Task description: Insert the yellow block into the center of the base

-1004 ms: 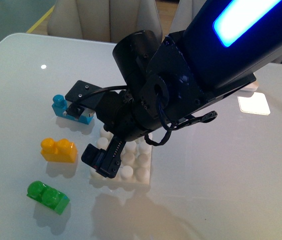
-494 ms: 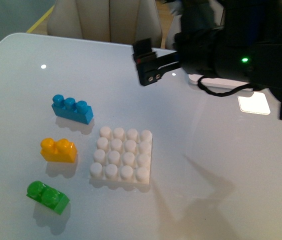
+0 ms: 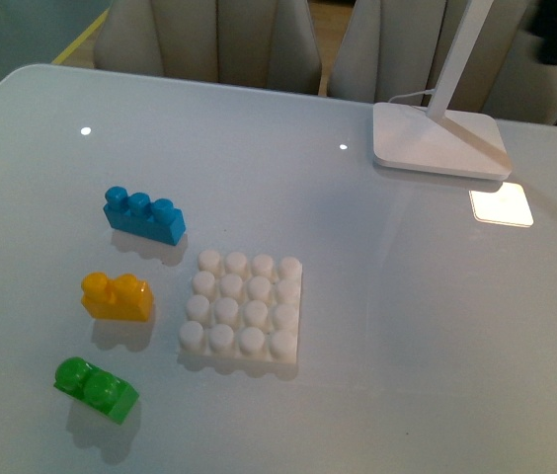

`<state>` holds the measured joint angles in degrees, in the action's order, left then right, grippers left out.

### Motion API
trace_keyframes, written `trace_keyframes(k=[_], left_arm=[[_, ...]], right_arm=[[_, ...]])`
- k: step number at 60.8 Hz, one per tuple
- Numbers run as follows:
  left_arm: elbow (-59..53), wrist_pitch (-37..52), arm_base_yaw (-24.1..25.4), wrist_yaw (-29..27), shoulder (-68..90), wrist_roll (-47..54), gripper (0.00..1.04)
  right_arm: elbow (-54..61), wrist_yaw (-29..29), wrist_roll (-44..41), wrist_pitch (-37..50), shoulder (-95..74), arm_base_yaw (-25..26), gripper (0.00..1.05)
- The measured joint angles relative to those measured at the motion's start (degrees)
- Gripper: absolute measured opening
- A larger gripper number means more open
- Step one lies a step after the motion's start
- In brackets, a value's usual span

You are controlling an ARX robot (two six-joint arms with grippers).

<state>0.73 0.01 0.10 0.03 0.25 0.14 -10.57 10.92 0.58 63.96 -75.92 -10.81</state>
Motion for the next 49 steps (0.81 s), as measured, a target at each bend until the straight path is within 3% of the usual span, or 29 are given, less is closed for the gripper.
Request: trace_keyframes(k=[12, 26, 30, 34, 49], left_arm=[[0.00, -0.02, 0.00, -0.07, 0.00, 0.00, 0.97], [0.00, -0.02, 0.00, -0.04, 0.00, 0.00, 0.97], [0.00, -0.02, 0.00, -0.04, 0.00, 0.00, 0.97], [0.00, -0.02, 0.00, -0.09, 0.00, 0.00, 0.97], [0.00, -0.02, 0.00, -0.04, 0.00, 0.00, 0.97]], right_arm=[[4.55, -3.72, -0.52, -5.35, 10.32, 2.91, 0.02], [7.87, -5.88, -0.39, -13.27, 21.38, 5.68, 0.02], [8.59, -10.05, -0.39, -16.02, 24.83, 8.50, 0.02], [9.20, -10.54, -0.39, -19.47, 29.16, 10.40, 0.02], [9.77, -10.88, -0.39, -30.03, 41.24, 10.62, 0.02]])
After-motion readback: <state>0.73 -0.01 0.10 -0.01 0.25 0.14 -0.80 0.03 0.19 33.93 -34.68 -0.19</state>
